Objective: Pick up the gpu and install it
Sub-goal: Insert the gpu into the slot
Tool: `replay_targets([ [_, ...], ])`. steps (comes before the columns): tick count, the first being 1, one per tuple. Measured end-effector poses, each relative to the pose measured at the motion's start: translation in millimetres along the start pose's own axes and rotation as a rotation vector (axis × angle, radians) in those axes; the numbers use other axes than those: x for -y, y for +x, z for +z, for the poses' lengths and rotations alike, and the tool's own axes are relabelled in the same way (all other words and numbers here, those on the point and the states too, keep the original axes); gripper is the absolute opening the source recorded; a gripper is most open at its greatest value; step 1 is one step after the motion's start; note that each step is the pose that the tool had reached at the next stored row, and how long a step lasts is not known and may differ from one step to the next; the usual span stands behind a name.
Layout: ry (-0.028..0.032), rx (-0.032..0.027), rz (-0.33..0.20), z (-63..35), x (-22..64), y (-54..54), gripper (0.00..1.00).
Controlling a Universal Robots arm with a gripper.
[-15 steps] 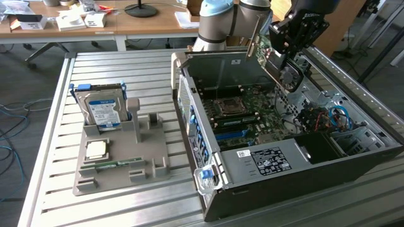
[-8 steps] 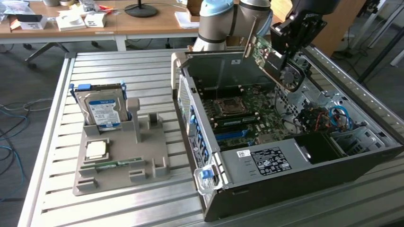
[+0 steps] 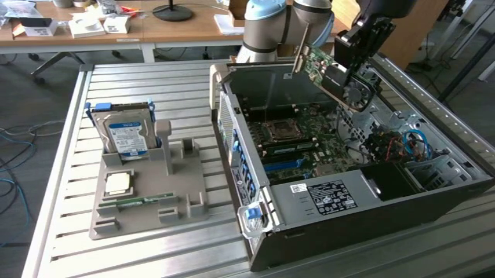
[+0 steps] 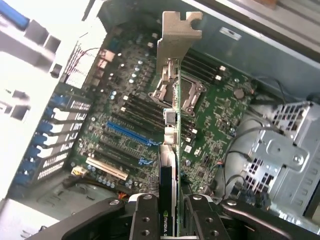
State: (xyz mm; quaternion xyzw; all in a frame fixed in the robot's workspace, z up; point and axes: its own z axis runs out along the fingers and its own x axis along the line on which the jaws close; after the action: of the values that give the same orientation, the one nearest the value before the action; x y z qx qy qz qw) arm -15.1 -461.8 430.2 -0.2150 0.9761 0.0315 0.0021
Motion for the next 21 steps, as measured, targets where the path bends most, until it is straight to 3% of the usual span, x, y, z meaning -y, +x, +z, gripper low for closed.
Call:
replay_targets([
  [21, -0.0062, -0.0212, -0.351, 2.3, 0.1, 0.1, 0.27],
])
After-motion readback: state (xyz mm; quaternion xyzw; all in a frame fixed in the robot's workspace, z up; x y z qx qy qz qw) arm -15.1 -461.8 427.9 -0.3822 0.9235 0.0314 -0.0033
